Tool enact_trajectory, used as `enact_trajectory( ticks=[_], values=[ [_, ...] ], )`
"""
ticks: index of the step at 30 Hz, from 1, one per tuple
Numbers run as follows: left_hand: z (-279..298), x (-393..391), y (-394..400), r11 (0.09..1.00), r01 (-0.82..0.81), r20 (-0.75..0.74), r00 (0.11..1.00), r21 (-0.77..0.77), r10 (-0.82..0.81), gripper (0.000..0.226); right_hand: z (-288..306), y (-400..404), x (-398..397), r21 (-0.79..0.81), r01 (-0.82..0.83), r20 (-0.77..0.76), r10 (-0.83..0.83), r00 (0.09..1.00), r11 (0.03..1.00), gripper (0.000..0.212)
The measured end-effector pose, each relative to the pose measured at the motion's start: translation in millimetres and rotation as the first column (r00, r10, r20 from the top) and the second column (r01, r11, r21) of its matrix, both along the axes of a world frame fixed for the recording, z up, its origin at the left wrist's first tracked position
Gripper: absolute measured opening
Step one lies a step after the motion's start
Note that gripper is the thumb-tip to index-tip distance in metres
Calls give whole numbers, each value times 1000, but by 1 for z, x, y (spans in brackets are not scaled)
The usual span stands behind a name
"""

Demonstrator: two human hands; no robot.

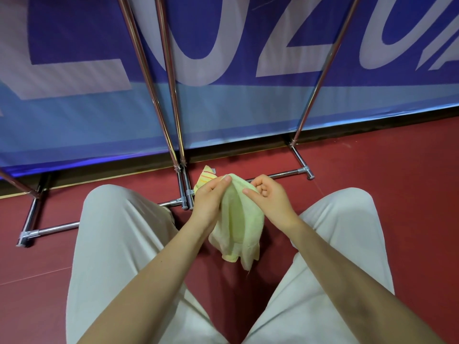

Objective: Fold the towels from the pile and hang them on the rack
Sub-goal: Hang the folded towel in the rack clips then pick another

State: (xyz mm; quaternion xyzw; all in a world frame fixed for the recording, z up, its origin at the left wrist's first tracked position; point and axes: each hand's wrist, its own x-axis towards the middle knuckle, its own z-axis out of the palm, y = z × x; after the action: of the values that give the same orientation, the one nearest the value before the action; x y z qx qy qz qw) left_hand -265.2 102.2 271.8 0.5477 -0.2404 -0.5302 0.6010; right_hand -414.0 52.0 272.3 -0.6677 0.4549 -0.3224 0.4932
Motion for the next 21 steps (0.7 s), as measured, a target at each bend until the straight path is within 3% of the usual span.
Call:
enact_trajectory(
  ticks=[4,8,11,15,18,21],
  values=[
    [3,-4,0,998,-59,-16,998,-30,59,17,-7,2,3,7,-28,-65,28,997,1000,20],
    [5,2,-1,998,-22,-134,991,-62,13,21,-18,5,3,1,-104,-170,102,980,995,29],
    [10,11,-1,991,-23,-223,975,-132,-8,16,-29,5,-3,-27,-190,-301,173,938,981,41],
    [21,26,-4,979,-159,-278,953,-125,119,23,-51,2,-14,63,-270,-432,270,860,961,49],
    [21,45,-7,968,-229,-195,959,-104,206,24,-57,0,-24,135,-278,-487,308,817,951,48],
    [21,59,-9,943,-329,104,937,-47,332,23,-55,-4,-34,143,-250,-437,288,852,958,46]
  ],
)
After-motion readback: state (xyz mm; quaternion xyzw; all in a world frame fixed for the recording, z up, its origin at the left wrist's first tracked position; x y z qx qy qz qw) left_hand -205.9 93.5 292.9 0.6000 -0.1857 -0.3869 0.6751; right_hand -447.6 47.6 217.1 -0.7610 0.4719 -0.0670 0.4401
